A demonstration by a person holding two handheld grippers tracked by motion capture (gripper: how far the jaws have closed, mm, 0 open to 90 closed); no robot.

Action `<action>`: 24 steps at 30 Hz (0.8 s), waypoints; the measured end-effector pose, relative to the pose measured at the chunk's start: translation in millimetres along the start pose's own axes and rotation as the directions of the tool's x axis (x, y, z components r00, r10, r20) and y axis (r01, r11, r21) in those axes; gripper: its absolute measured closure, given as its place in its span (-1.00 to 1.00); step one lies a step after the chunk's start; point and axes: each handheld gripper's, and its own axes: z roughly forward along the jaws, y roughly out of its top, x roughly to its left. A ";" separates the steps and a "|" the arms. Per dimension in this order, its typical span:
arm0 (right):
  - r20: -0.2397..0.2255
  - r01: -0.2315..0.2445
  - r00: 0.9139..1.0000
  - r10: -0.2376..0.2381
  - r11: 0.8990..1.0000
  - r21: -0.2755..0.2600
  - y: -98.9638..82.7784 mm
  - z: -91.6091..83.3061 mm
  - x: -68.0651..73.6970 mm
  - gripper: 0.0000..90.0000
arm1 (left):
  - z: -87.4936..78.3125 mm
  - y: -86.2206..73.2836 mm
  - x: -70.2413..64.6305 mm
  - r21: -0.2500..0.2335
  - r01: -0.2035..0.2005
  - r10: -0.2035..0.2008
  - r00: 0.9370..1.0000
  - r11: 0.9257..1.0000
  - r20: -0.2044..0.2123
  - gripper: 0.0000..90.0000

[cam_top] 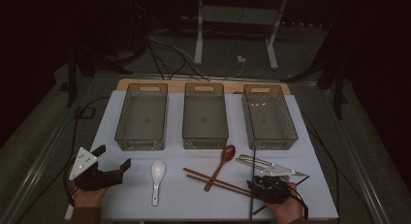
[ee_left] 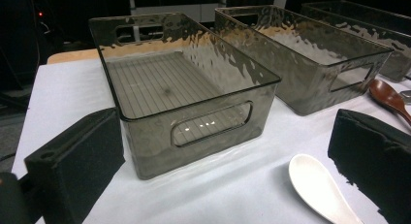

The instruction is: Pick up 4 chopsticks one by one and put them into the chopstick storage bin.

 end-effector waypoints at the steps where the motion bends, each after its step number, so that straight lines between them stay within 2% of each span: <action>1: 0.001 0.003 1.000 -0.003 1.000 -0.001 0.2 0.1 -0.4 0.42 | 0.0 -0.1 0.1 0.002 -0.002 0.002 1.000 1.000 0.000 -0.99; 4: -0.010 0.015 1.000 -0.015 1.000 -0.007 0.5 0.7 -0.3 0.55 | 0.6 -0.3 -0.2 0.005 -0.002 0.002 1.000 1.000 0.001 -0.99; 6: -0.005 0.030 1.000 -0.030 1.000 -0.006 1.2 1.9 1.5 0.55 | 1.3 -0.3 -0.4 0.005 -0.001 0.001 1.000 1.000 0.001 -0.99; 11: -0.006 0.021 1.000 -0.021 1.000 0.010 6.6 5.0 -0.2 0.57 | 1.2 -0.4 -0.8 0.007 -0.006 0.006 1.000 1.000 0.001 -0.99; 15: 0.017 0.029 0.999 -0.030 0.999 0.042 11.6 6.7 2.3 0.60 | 0.9 -0.3 -0.6 0.005 -0.004 0.004 1.000 1.000 0.001 -0.99; 19: 0.051 0.043 0.998 -0.046 0.997 0.059 14.5 7.7 4.6 0.74 | 0.6 -0.2 -0.4 0.005 -0.003 0.003 1.000 1.000 0.000 -0.99; 24: 0.061 0.016 0.998 -0.020 0.998 0.062 17.1 8.7 1.1 0.89 | 0.5 -0.4 -0.2 0.004 0.000 0.000 1.000 1.000 -0.001 -0.99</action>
